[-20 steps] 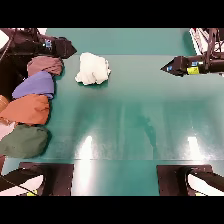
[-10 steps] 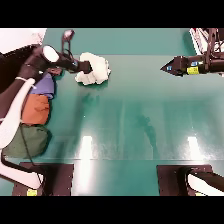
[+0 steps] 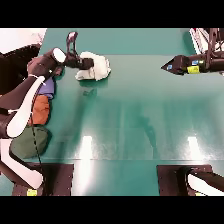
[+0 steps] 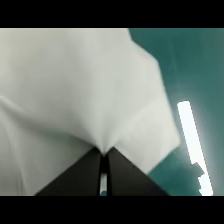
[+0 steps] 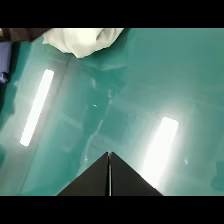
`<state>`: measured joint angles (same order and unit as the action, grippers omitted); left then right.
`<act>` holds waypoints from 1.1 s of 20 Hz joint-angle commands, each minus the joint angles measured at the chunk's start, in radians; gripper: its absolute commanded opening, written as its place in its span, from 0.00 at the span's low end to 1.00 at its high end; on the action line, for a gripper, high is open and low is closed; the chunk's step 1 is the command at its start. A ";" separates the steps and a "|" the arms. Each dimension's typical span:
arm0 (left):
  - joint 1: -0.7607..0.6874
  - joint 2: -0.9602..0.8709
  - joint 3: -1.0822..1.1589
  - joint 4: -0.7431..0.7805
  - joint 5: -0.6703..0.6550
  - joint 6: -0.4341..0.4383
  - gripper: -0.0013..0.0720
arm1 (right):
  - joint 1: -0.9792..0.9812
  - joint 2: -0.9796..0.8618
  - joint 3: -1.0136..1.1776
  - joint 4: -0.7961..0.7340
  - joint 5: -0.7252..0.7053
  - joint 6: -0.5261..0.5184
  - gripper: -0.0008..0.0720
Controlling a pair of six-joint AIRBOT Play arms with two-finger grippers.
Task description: Fold the shirts.
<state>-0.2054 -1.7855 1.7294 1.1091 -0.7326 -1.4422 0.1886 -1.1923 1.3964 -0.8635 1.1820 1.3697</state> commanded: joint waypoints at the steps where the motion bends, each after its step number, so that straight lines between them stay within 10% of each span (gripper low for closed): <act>1: 0.001 0.112 0.143 0.118 -0.104 0.006 0.05 | -0.010 0.002 0.089 -0.002 0.011 0.000 0.04; 11: -0.134 0.580 0.199 0.193 -0.510 -0.026 0.05 | -0.015 0.002 0.462 -0.003 0.031 0.000 0.04; 16: -0.434 0.458 0.032 0.185 -0.389 -0.040 0.06 | -0.010 0.003 0.481 -0.003 0.098 0.000 0.04; 17: -0.476 0.425 0.008 0.185 -0.344 -0.016 0.16 | -0.010 0.003 0.481 -0.003 0.109 0.000 0.04; 18: -0.503 0.385 0.001 0.185 -0.310 0.004 0.63 | -0.010 0.003 0.481 -0.003 0.119 0.000 0.04; 19: -0.508 0.360 0.002 0.186 -0.294 0.002 0.89 | -0.010 0.003 0.481 -0.003 0.130 0.000 0.04; 22: -0.432 0.353 0.011 0.309 -0.329 0.000 0.88 | -0.016 0.003 0.481 -0.003 0.166 0.001 0.04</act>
<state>-0.6533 -1.4021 1.7496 1.3231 -1.0645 -1.4517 0.1776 -1.1892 1.8744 -0.8669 1.3083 1.3693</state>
